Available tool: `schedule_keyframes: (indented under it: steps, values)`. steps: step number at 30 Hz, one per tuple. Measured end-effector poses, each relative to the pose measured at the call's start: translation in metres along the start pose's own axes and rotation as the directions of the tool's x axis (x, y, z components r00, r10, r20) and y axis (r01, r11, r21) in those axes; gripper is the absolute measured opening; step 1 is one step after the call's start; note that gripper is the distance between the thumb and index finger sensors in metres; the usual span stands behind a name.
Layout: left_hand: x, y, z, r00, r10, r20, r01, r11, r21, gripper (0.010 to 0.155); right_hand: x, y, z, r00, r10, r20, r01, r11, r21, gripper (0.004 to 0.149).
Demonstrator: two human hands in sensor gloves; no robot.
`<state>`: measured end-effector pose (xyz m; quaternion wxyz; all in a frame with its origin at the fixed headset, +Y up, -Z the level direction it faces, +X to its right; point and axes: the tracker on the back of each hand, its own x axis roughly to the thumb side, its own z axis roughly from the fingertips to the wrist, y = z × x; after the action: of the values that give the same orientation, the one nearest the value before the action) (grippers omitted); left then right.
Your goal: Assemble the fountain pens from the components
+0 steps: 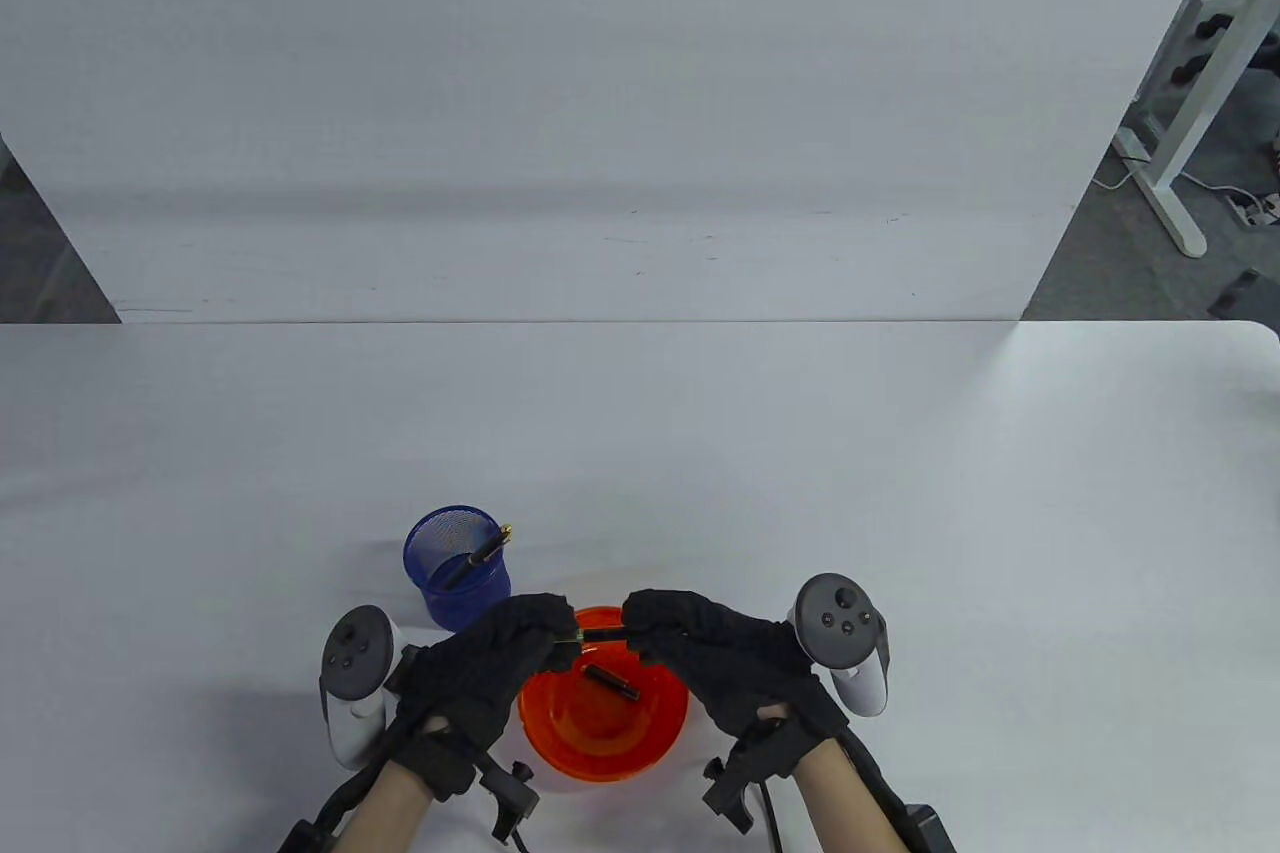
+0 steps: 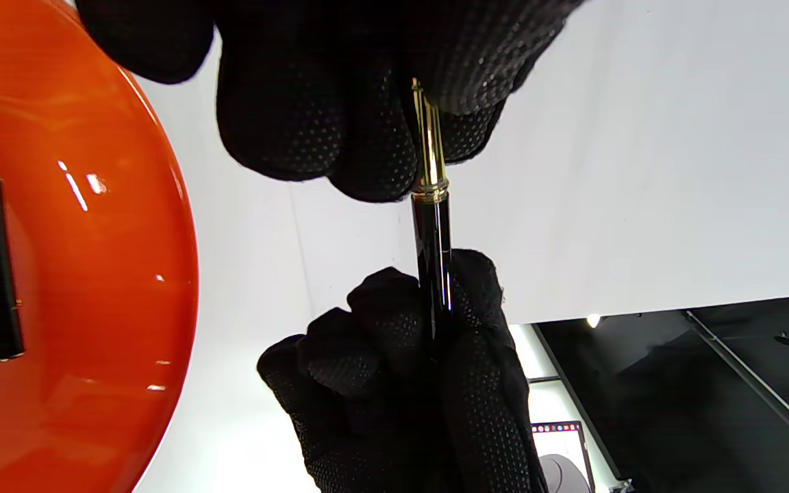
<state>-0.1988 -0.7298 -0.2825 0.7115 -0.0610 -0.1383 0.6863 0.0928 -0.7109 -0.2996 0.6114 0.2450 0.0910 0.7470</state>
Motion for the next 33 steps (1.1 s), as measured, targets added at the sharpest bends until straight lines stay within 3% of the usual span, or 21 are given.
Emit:
schedule_keyframes:
  steps: [8, 18, 23, 33]
  values:
    - [0.0002, 0.0004, 0.0001, 1.000, 0.009, 0.000, -0.009, 1.000, 0.006, 0.042, 0.0033, -0.0012, 0.0003, 1.000, 0.011, 0.013, -0.011, 1.000, 0.015, 0.039]
    - [0.0003, 0.0000, 0.0001, 1.000, 0.005, 0.001, -0.005, 1.000, 0.004, 0.042, 0.0006, -0.0007, 0.0003, 1.000, -0.015, 0.003, 0.015, 1.000, 0.003, 0.045]
    - [0.0002, 0.0002, 0.0000, 1.000, 0.008, -0.002, -0.008, 1.000, 0.005, 0.042, 0.0028, -0.0018, 0.0003, 1.000, 0.018, 0.007, -0.018, 1.000, 0.006, 0.039]
    - [0.0012, 0.0002, 0.0003, 1.000, 0.009, 0.000, -0.009, 1.000, 0.008, 0.042, 0.0013, -0.0011, -0.0001, 1.000, -0.008, 0.008, 0.008, 1.000, 0.014, 0.043]
